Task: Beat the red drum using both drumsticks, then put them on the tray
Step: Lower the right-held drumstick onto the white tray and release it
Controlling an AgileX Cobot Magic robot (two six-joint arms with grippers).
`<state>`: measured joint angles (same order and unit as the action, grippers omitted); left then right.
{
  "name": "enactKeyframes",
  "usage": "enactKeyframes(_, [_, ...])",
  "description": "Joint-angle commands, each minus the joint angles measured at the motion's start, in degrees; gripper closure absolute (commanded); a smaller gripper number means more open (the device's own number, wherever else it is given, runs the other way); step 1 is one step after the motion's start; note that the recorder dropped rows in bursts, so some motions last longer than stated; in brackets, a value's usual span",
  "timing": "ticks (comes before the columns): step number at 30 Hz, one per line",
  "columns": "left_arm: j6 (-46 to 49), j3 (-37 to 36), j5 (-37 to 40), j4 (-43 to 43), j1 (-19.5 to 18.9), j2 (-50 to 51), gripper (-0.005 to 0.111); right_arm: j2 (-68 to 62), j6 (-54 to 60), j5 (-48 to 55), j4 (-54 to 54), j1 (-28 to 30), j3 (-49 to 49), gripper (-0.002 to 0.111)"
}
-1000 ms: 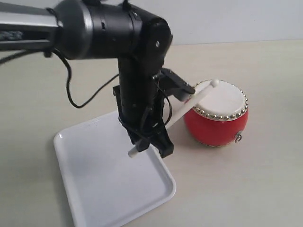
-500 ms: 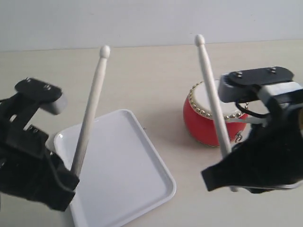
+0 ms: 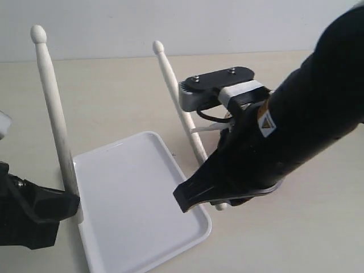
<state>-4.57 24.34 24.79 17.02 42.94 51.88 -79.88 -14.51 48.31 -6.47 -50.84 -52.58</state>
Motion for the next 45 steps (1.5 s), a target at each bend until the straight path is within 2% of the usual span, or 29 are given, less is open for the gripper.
enactKeyframes(1, [-4.55,-0.33,-1.87,0.32,-0.29,1.06,0.107,-3.92,8.81,-1.54,-3.71,0.22,-2.33,0.108])
enactKeyframes(8, [-8.12,-0.33,-2.63,0.32,-0.29,5.23,0.107,-8.78,17.53,-2.62,-5.11,0.22,-3.78,0.108])
enactKeyframes(14, [-9.65,-0.33,-3.80,2.27,-0.29,9.83,0.107,-14.59,18.25,-2.62,-5.11,0.22,-3.78,0.108])
enactKeyframes(21, [-9.75,-0.33,-7.05,12.94,-0.29,12.99,0.107,-21.33,17.35,-2.16,-5.65,0.22,-3.78,0.108])
enactKeyframes(25, [-9.63,-0.33,-9.25,16.68,-0.29,13.08,0.107,-22.87,17.07,-1.12,-7.31,0.22,-5.62,0.108])
enactKeyframes(34, [-7.82,-0.33,-10.26,16.66,-0.29,12.25,0.107,-25.74,15.92,4.31,-7.05,0.36,-13.87,0.108])
enactKeyframes(39, [-7.69,-0.33,-10.48,16.30,-0.29,8.75,0.107,-30.32,11.30,5.72,-2.73,0.48,-14.70,0.108])
enactKeyframes(45, [-7.69,-0.33,-10.48,16.19,-0.29,5.26,0.107,-31.56,9.69,5.03,-3.05,0.96,-14.70,0.108])
